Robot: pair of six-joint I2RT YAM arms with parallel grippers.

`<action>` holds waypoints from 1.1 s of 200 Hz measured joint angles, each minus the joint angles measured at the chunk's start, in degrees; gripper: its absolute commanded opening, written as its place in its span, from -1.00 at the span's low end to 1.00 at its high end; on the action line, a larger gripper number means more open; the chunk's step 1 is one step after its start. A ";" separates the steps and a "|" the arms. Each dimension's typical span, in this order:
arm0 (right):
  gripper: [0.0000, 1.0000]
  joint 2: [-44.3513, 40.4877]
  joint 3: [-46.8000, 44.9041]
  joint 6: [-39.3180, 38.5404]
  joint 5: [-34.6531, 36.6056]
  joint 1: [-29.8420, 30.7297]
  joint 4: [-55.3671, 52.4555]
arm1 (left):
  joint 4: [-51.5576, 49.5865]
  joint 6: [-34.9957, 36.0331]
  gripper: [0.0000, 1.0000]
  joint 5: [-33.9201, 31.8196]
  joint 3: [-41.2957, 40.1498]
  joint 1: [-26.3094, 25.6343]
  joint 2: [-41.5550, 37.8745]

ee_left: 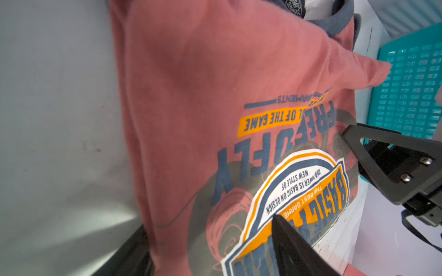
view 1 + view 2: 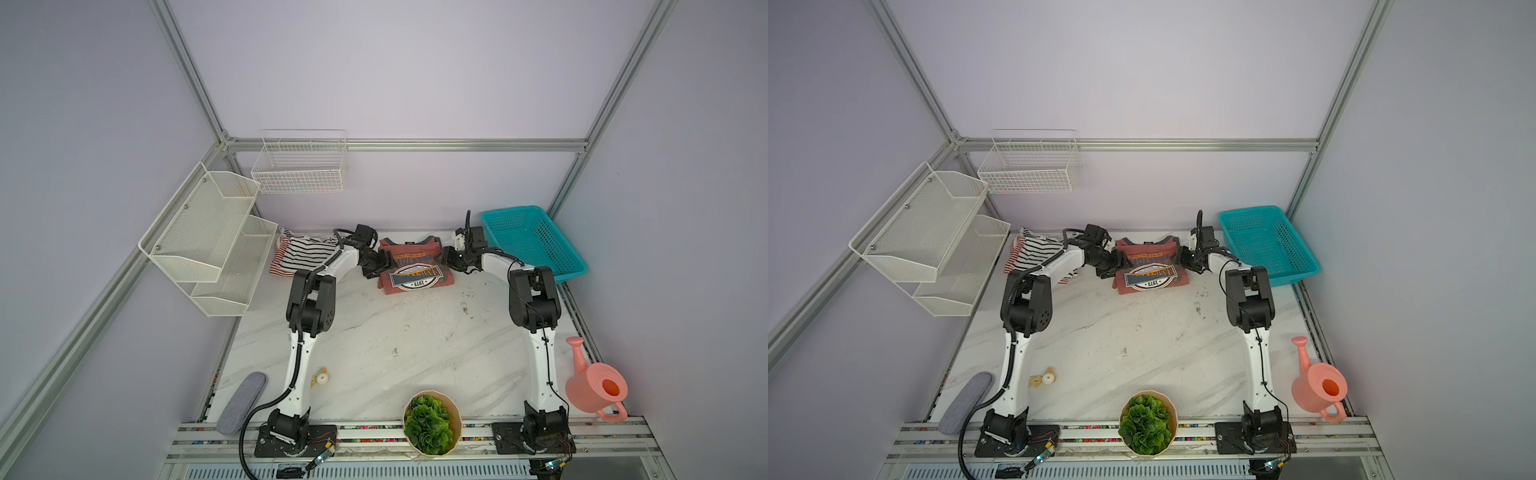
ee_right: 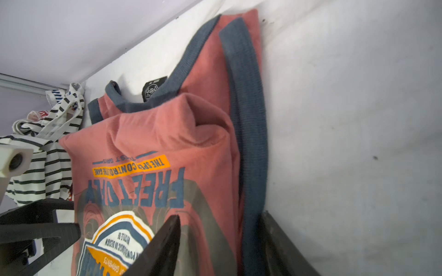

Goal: Fold and stack tank tops
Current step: Pick up the tank top from the top-center of the table.

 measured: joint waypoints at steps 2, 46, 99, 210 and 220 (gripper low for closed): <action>0.13 -0.02 -0.15 0.07 -0.15 0.04 0.22 | -0.13 -0.11 0.45 -0.04 0.33 -0.07 0.20; 0.13 -0.15 -1.84 1.11 -1.86 0.83 3.41 | -1.84 -3.13 0.25 -1.42 5.51 -0.72 3.34; 0.13 -0.15 -3.04 2.29 -3.41 1.20 6.10 | -4.04 -5.31 0.02 -5.01 8.44 -1.29 4.96; 0.48 -3.23 -7.56 3.15 -2.80 2.38 8.85 | -5.66 -5.84 -1.00 -9.22 11.04 -2.32 6.82; 0.53 -5.07 -9.46 3.08 -0.94 2.54 7.98 | -6.32 -4.96 -1.00 -10.62 11.04 -2.43 6.47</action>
